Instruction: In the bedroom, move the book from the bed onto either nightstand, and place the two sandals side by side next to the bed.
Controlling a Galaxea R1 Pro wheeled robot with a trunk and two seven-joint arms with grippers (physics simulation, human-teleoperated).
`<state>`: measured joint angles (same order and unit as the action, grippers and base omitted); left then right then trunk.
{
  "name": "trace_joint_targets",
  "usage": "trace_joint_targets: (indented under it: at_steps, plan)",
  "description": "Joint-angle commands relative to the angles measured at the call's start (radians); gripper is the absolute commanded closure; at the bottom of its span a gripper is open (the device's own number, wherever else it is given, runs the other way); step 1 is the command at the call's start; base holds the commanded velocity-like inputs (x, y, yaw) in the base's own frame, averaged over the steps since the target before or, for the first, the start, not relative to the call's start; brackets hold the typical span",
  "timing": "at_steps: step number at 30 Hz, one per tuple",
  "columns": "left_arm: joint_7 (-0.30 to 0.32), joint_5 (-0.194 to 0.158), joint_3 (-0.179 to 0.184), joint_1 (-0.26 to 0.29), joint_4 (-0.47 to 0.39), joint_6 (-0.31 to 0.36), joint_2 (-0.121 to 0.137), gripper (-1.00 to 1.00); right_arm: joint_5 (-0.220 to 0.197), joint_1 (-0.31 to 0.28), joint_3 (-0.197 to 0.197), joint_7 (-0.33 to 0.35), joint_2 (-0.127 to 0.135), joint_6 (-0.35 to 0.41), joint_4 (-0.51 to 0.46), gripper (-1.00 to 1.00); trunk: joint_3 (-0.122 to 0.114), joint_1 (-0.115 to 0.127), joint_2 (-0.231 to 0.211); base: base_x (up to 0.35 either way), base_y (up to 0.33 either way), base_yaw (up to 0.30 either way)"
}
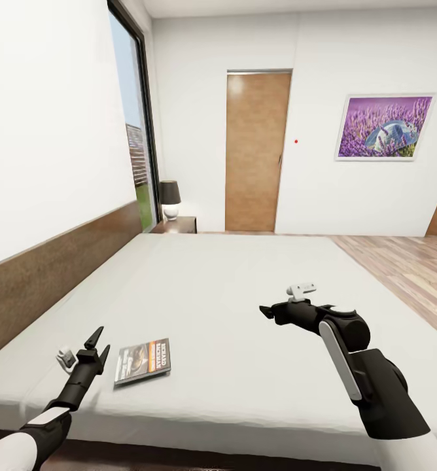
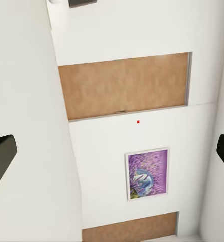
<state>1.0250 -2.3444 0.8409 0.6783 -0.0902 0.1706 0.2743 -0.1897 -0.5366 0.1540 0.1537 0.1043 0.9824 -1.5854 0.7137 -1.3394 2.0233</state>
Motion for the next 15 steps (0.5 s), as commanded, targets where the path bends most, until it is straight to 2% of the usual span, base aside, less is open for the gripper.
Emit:
trace_joint_targets:
  at_steps: [1,8,15]
  plan:
    - [0.002,-0.01,0.006,0.001,0.0,0.01,0.0,-1.0,-0.001,-0.002,0.001,0.001,0.0,0.004,-0.001,-1.0,0.004,-0.004,0.008,0.0,0.0,0.0]
    - [0.0,-0.011,0.006,0.001,0.0,0.01,0.0,-1.0,-0.001,-0.005,0.001,0.001,0.0,0.004,-0.001,-1.0,0.026,-0.031,0.057,0.0,0.0,0.0]
    - [-0.018,-0.011,0.006,0.008,0.001,0.009,0.0,-1.0,-0.001,-0.006,0.001,0.001,0.0,0.004,-0.001,-1.0,0.026,-0.031,0.057,0.0,0.0,0.0]
